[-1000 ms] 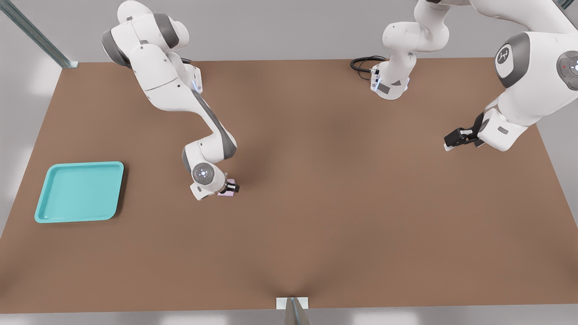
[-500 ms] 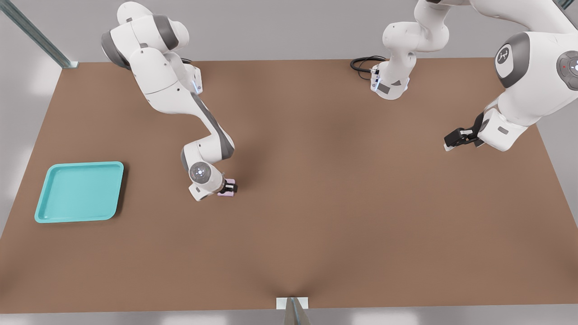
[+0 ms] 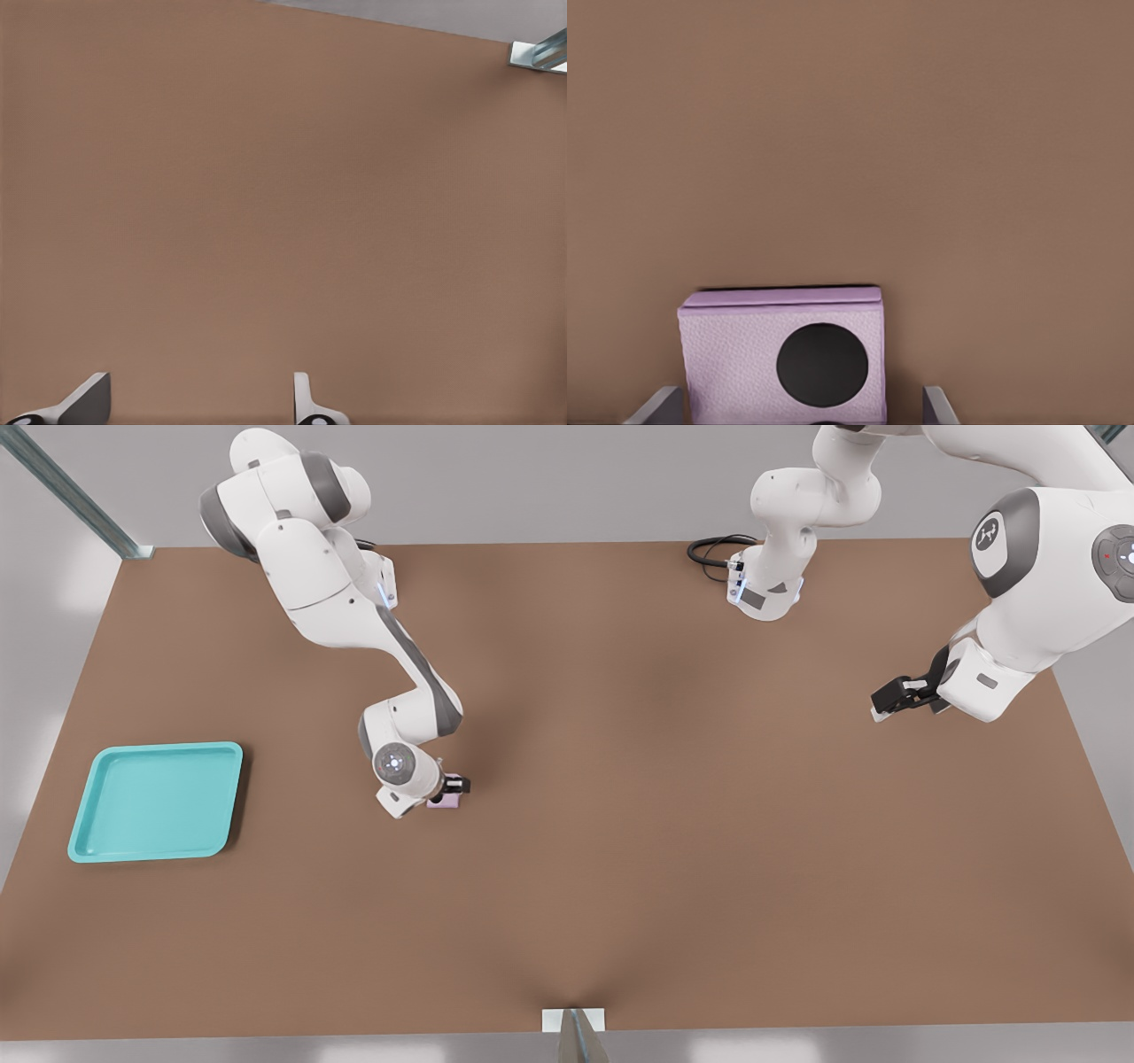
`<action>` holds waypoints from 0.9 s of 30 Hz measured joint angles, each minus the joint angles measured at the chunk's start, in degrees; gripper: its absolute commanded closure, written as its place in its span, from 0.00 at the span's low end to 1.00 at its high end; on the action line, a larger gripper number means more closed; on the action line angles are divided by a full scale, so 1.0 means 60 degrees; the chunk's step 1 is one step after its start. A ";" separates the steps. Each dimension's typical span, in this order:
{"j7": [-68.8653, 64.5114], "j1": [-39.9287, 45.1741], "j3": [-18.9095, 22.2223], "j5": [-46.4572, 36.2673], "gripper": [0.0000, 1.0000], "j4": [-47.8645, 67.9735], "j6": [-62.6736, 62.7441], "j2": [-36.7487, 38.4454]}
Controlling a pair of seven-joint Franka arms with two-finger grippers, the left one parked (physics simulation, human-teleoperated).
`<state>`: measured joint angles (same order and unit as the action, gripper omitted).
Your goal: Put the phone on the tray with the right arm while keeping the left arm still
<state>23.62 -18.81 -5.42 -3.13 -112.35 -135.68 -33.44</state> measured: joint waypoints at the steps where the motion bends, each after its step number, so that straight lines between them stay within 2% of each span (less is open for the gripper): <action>1: -0.0050 -0.0002 -0.0004 -0.0005 0.00 0.0000 0.0019 -0.0024; 3: -0.0140 -0.0023 -0.0046 -0.0012 0.00 0.0000 0.0049 -0.0066; 4: -0.0177 -0.0031 -0.0060 -0.0014 0.03 0.0000 0.0061 -0.0077; 5: -0.0213 -0.0038 -0.0069 -0.0019 0.13 0.0000 0.0071 -0.0083; 10: -0.0387 -0.0082 -0.0090 -0.0186 0.31 0.0018 0.0121 -0.0058; 13: -0.0515 -0.0029 -0.0092 -0.0269 0.32 0.0095 0.0258 0.0119; 17: -0.0677 0.0495 -0.0093 -0.0271 0.32 0.0151 0.0647 0.0955; 22: -0.1057 0.2025 -0.0081 -0.0236 0.32 0.0035 0.1275 0.1941; 27: -0.1917 0.4151 -0.0058 0.0094 0.32 -0.0438 0.1673 0.2715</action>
<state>12.12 6.09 -5.77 -2.57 -114.97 -125.64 -17.16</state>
